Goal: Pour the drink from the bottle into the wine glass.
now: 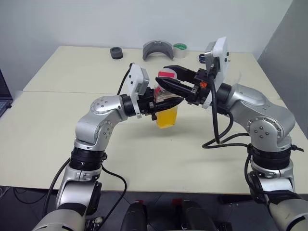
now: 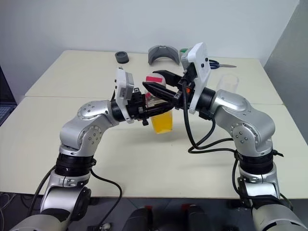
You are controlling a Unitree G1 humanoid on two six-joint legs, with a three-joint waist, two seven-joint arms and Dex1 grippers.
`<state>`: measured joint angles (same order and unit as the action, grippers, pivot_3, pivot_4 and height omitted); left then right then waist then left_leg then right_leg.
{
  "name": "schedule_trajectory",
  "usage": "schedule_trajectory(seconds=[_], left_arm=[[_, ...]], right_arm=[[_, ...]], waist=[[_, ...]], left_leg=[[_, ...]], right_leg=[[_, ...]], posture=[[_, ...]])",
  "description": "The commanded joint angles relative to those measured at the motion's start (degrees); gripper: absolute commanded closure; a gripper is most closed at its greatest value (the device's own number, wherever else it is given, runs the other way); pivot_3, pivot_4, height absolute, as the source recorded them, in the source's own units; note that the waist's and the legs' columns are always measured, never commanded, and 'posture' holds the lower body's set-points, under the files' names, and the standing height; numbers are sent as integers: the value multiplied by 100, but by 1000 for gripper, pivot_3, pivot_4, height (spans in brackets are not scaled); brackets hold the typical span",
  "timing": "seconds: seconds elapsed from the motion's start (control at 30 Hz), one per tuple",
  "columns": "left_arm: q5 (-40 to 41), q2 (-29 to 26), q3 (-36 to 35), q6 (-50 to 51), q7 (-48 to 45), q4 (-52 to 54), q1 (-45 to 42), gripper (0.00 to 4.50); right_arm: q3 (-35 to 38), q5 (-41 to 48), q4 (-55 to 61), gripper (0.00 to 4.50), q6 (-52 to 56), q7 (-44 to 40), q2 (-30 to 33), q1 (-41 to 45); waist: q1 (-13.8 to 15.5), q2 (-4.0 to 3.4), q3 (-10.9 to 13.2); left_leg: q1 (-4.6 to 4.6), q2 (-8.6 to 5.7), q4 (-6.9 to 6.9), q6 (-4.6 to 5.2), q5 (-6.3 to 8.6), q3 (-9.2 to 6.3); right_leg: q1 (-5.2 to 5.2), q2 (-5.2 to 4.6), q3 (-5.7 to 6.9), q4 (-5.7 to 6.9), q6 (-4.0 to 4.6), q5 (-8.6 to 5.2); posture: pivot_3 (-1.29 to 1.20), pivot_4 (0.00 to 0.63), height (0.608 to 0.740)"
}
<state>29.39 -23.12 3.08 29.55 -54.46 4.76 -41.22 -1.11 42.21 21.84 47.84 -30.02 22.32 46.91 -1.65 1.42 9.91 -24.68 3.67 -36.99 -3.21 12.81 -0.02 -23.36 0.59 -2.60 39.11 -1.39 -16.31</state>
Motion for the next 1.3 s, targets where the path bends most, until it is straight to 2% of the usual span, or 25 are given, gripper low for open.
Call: schedule_trajectory(seconds=[0.03, 0.23, 0.47, 0.73, 0.93, 1.03, 1.17, 1.3], left_arm=[[71, 16, 69, -47, -104, 204, -19, 2710], [84, 49, 106, -48, -208, 122, -100, 2710], [248, 49, 163, 82, -389, 200, -100, 2710], [293, 2, 131, 183, -390, 361, -22, 2710], [344, -83, 47, 285, -250, 600, 176, 2710], [359, -139, -9, 306, -187, 662, 243, 2710], [368, -188, -46, 343, -159, 710, 294, 2710], [357, -203, -22, 329, -177, 620, 237, 2710]], right_arm=[[449, 303, 199, 2678, -179, -330, 211, 174], [294, 284, -147, 2678, -360, -1454, 845, 356], [41, 206, -558, 2678, -507, -2541, 1212, 537], [26, -51, -1047, 2678, -732, -2931, 1246, 800], [546, 167, -909, 2678, -323, -2398, 1422, 960], [1095, 608, -335, 2678, 282, -1654, 1504, 636], [2137, 739, 955, 2678, 803, -257, 1397, -1380], [2277, 13, 1727, 2678, 421, 681, 1015, -3223]], waist=[[0, 0, 0], [-4, 0, 0], [-4, -1, 1], [-5, -1, 1], [3, -2, 1], [7, -2, 1], [63, 14, -8], [103, 5, -4]], left_leg=[[0, 0, 0, 0, 0, 0], [0, 0, 0, 0, 0, 1], [2, 1, 0, 0, 0, 0], [2, 1, 0, 0, 0, 1], [2, 0, 0, 0, 0, 0], [1, -1, 0, 0, 0, 1], [-2, -3, 1, 0, 0, -19], [-9, -14, -1, 0, 0, -6]], right_leg=[[0, 0, 0, 0, 0, 0], [0, 0, 0, -1, 0, 0], [0, 3, -1, -1, 0, 0], [0, 2, -2, 0, 0, 0], [0, 0, 0, 0, 0, 0], [0, -1, -1, 0, 0, 0], [15, 1, 1, -2, 5, -3], [7, -1, -24, -4, 2, -5]], posture=[[0, 150, 740], [0, 150, 740], [0, 150, 740], [0, 150, 740], [0, 150, 740], [0, 150, 740], [0, 150, 740], [0, 150, 740]])
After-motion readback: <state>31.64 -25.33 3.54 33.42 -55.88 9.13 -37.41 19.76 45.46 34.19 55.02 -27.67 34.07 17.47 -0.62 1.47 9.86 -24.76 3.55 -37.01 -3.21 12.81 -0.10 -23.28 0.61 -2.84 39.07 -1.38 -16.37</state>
